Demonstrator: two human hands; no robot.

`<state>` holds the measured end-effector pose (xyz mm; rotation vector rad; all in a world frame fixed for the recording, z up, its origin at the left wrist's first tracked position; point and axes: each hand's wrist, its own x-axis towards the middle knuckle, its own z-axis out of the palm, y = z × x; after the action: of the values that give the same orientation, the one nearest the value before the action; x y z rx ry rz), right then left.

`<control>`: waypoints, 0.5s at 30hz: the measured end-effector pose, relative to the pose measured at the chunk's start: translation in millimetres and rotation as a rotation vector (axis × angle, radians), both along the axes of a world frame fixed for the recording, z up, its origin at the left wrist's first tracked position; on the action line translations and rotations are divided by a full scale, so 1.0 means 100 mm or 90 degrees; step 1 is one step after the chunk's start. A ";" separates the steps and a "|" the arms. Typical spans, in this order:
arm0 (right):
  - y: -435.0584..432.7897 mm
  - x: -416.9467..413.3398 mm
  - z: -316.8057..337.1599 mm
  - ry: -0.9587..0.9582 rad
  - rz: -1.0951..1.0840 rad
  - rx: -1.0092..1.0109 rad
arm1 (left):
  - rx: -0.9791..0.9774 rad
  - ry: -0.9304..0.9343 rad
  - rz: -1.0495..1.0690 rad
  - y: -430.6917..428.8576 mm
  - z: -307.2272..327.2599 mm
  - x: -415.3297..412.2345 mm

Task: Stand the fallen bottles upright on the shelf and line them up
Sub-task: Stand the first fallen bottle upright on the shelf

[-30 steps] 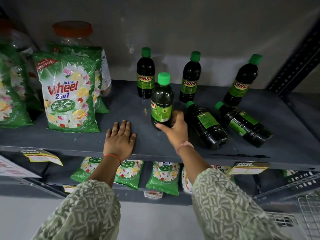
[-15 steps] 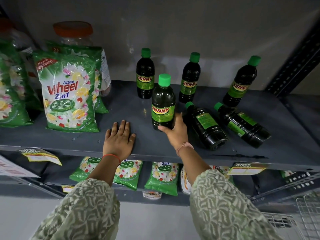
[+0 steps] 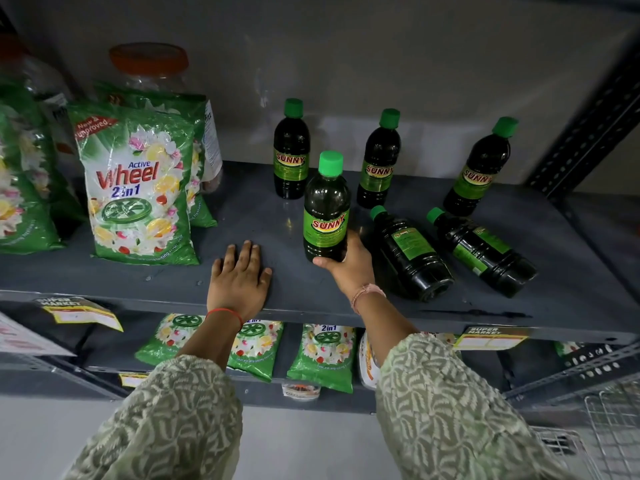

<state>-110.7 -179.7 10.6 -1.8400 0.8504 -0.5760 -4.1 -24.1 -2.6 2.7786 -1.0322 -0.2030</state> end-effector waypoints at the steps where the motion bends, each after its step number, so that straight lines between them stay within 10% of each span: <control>1: 0.01 -0.01 0.01 0.000 0.001 -0.008 | 0.001 0.001 -0.001 0.00 0.00 0.00; 15: 0.60 -0.53 -0.05 0.007 -0.035 -0.088 | 0.013 0.028 -0.008 0.01 0.05 -0.04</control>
<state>-163.4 -119.3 5.1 -1.9511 0.8888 -0.6744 -7.9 -23.2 2.4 2.7740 -1.0423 -0.2766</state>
